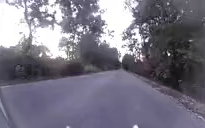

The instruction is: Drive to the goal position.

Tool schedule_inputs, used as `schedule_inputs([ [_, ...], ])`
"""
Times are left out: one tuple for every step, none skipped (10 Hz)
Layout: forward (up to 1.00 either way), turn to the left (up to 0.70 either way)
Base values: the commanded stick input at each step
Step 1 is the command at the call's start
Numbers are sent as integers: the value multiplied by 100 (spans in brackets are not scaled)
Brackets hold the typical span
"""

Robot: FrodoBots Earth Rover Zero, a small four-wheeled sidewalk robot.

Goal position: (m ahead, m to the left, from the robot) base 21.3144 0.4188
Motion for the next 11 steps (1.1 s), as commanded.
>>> schedule_inputs([
  [70, 0],
  [70, 0],
  [70, 0],
  [70, 0],
  [70, 0],
  [70, 0],
  [70, 0],
  [70, 0],
  [70, 0],
  [70, 0],
  [70, 0],
])
